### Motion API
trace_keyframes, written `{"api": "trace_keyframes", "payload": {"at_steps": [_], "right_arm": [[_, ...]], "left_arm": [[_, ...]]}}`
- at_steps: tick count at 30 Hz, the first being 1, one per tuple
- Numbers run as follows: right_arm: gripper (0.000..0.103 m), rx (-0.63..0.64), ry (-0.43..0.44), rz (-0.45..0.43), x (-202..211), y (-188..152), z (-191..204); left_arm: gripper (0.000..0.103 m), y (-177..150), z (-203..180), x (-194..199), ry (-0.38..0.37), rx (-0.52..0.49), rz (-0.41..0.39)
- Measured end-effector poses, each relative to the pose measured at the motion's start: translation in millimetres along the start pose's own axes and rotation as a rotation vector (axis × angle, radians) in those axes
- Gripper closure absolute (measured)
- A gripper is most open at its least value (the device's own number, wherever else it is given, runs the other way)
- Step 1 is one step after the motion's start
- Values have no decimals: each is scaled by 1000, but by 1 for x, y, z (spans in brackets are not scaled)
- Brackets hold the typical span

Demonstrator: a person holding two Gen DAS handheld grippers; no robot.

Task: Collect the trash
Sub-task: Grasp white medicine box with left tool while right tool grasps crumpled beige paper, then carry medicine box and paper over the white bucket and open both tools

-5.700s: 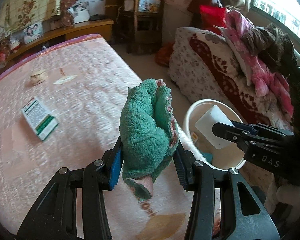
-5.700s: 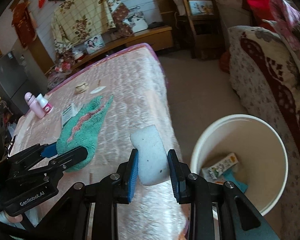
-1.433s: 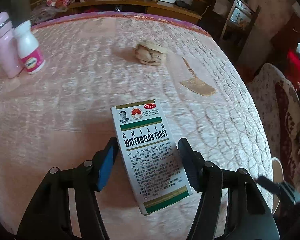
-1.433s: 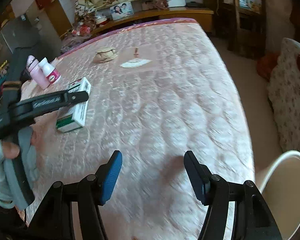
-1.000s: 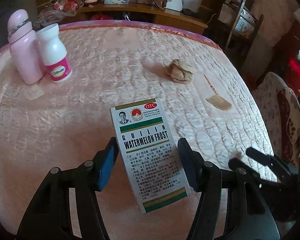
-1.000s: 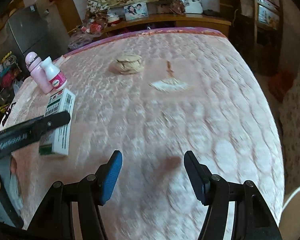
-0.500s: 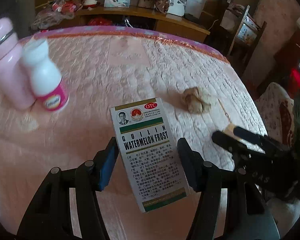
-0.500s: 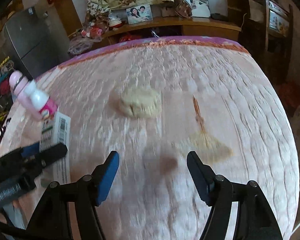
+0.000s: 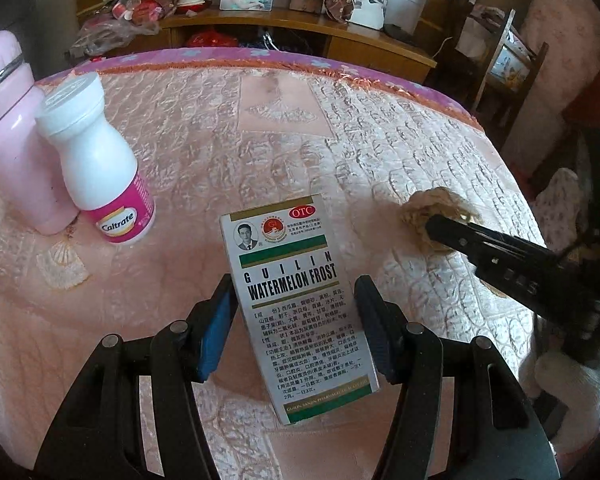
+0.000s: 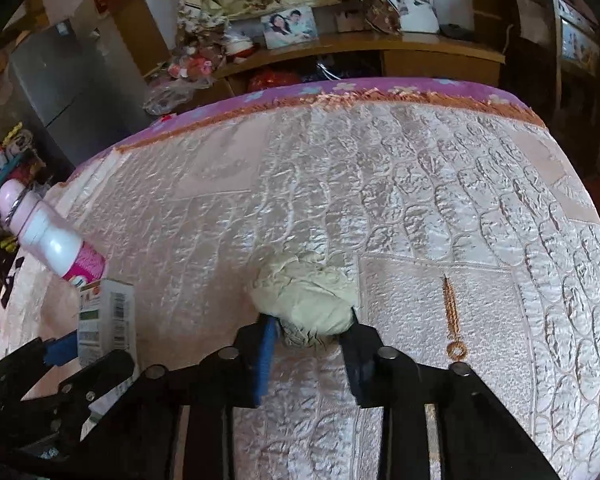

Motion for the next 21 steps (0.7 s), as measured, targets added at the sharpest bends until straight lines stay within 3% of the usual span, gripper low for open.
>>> {"api": "trace_keyframes", "payload": {"at_steps": [7,21], "right_arm": [[77,14,53,-15,50,-29,8],[77,13,70,-15,146,-105,13]], "left_arm": [[45,-17,-11,26,-17,-16,2],[45,-81,-57,76,-64,-86,37]]}}
Point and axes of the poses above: each gripper's, at about its wrist camera, not at the fingertips, and x roughly against the way its jaws point, z to its left, y to its top, the point moved 4 cm from there along -x, roughly the way its jaws point, and after that the axes turned 10 degrees about -z, right-handed, at the moved point
